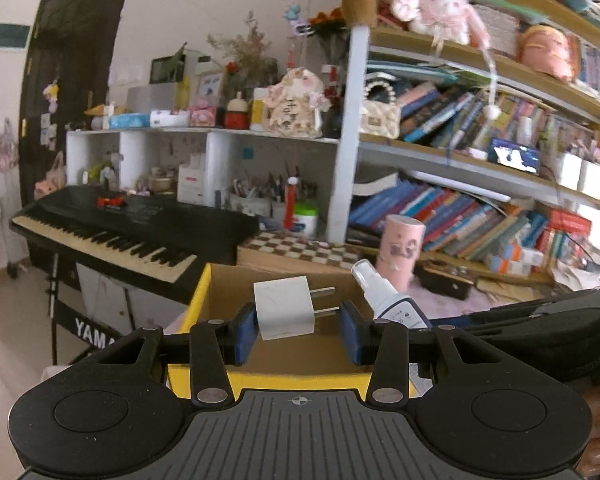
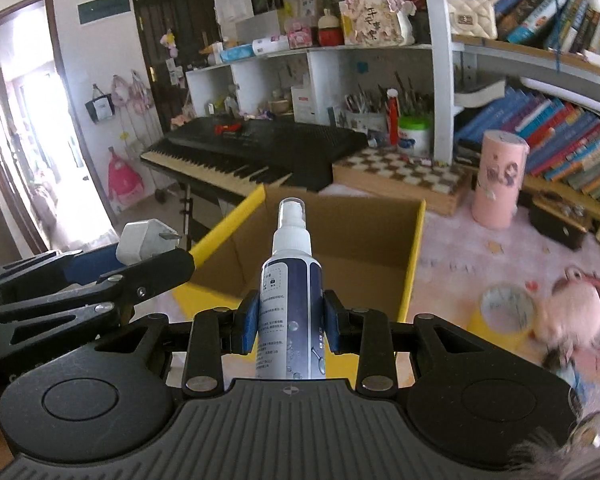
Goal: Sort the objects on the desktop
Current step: 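Open the right tool to drop the bottle into the box while the left tool releases the plug, then move both open tools back over the remaining items on the table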
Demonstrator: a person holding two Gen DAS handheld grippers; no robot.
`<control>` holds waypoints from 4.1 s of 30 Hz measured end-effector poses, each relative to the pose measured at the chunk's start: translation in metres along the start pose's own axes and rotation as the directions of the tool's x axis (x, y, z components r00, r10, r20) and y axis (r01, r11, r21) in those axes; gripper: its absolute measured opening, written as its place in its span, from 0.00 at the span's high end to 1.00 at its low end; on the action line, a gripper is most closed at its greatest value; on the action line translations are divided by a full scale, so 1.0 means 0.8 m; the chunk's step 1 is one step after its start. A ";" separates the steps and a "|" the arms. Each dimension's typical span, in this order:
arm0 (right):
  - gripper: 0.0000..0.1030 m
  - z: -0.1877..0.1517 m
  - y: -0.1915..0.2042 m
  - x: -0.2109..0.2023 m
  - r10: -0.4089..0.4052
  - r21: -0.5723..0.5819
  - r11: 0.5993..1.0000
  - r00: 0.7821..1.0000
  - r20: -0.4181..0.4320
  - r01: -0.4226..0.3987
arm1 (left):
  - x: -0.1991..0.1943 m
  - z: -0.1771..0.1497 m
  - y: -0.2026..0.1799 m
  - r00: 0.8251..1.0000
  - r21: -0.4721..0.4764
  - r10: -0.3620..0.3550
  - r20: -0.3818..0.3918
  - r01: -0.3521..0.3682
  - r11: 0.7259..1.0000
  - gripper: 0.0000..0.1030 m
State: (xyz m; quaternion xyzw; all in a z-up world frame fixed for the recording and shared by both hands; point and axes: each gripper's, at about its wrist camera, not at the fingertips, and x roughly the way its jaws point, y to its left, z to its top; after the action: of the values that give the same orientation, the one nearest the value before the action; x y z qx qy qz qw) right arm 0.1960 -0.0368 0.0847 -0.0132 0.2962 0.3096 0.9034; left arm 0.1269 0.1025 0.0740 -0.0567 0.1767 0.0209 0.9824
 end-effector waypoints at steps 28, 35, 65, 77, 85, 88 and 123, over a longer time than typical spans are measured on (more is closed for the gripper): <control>0.70 0.045 -0.051 0.266 -0.049 -0.348 0.928 0.881 -0.471 -0.135 | 0.189 -0.045 0.009 0.918 0.087 0.132 -0.374 -0.107 0.990 0.59; 0.62 0.046 -0.051 0.266 -0.062 -0.354 0.928 0.891 -0.449 -0.114 | 0.188 -0.048 0.009 0.922 0.088 0.124 -0.366 -0.099 0.991 0.57; 0.36 0.004 -0.075 0.037 -0.192 0.031 0.981 0.975 0.112 0.190 | 0.032 -0.034 0.003 0.986 0.029 0.158 -0.045 -0.157 0.987 0.06; 0.27 -0.092 -0.046 -0.001 -0.317 0.078 0.947 0.944 0.093 0.311 | -0.012 -0.083 -0.003 0.984 0.026 0.159 -0.083 -0.157 0.987 0.05; 0.24 -0.135 -0.024 -0.017 -0.339 0.065 0.939 0.940 0.028 0.337 | -0.040 -0.109 -0.011 0.985 0.048 0.130 -0.118 -0.125 0.991 0.05; 0.23 -0.147 -0.017 -0.027 -0.351 0.065 0.935 0.936 0.015 0.349 | -0.054 -0.119 -0.011 0.983 0.042 0.127 -0.134 -0.123 0.992 0.05; 0.18 -0.248 -0.047 -0.143 -0.499 0.181 0.844 0.863 -0.078 0.504 | -0.076 -0.161 -0.102 0.972 0.099 -0.050 -0.231 0.075 0.992 0.05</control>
State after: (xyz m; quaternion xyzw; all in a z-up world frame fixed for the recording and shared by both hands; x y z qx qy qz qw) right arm 0.0401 -0.1713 -0.0223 -0.0058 0.3239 0.0322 0.9455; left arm 0.0306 0.0052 -0.0159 -0.0117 0.2873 -0.0262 0.9574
